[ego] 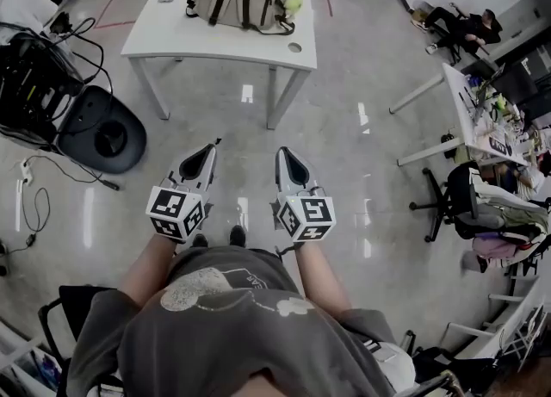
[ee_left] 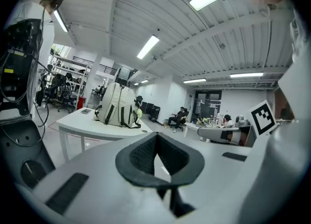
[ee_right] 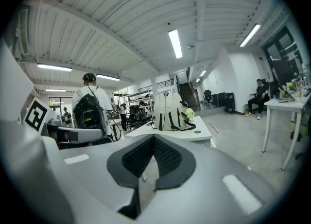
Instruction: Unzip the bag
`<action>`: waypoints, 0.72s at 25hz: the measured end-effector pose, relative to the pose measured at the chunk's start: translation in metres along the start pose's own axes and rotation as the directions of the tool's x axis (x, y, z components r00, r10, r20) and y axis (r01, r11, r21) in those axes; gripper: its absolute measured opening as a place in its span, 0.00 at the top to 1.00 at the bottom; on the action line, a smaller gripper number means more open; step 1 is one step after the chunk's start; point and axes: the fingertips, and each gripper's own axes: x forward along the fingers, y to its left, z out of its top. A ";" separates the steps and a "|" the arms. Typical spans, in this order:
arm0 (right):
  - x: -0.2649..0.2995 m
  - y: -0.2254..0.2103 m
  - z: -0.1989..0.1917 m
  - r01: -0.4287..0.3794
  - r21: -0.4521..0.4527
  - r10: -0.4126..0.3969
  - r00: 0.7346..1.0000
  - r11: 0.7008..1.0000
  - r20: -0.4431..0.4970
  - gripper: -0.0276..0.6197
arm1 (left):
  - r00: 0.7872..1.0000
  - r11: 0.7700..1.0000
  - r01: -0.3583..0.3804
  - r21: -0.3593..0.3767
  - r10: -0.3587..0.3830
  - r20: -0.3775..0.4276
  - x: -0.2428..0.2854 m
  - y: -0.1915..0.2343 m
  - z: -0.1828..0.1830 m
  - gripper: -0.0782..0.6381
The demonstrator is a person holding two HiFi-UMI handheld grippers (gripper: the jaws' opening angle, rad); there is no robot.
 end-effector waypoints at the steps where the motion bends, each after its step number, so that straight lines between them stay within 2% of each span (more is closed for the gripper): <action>1: -0.003 -0.005 -0.001 0.003 0.012 -0.003 1.000 1.000 0.009 0.96 | 1.000 1.000 -0.002 0.012 0.002 0.003 0.003 -0.003 -0.001 0.88; 4: -0.008 -0.024 0.001 -0.004 0.014 0.004 1.000 1.000 0.022 0.96 | 1.000 1.000 -0.011 0.019 0.011 0.028 0.015 -0.014 0.003 0.88; 8: -0.002 -0.046 0.005 -0.016 0.021 0.016 1.000 1.000 0.019 0.96 | 0.999 0.999 -0.036 -0.031 0.037 0.028 0.024 -0.024 -0.001 0.88; 11: 0.006 -0.054 0.008 -0.024 0.020 0.024 0.999 1.000 0.024 0.96 | 0.999 0.999 -0.044 -0.008 0.044 0.012 0.031 -0.025 -0.004 0.88; 18: 0.046 -0.064 -0.001 -0.014 0.039 0.014 1.000 0.999 -0.012 0.96 | 0.997 0.997 -0.077 -0.015 0.078 0.020 0.052 0.017 0.004 0.88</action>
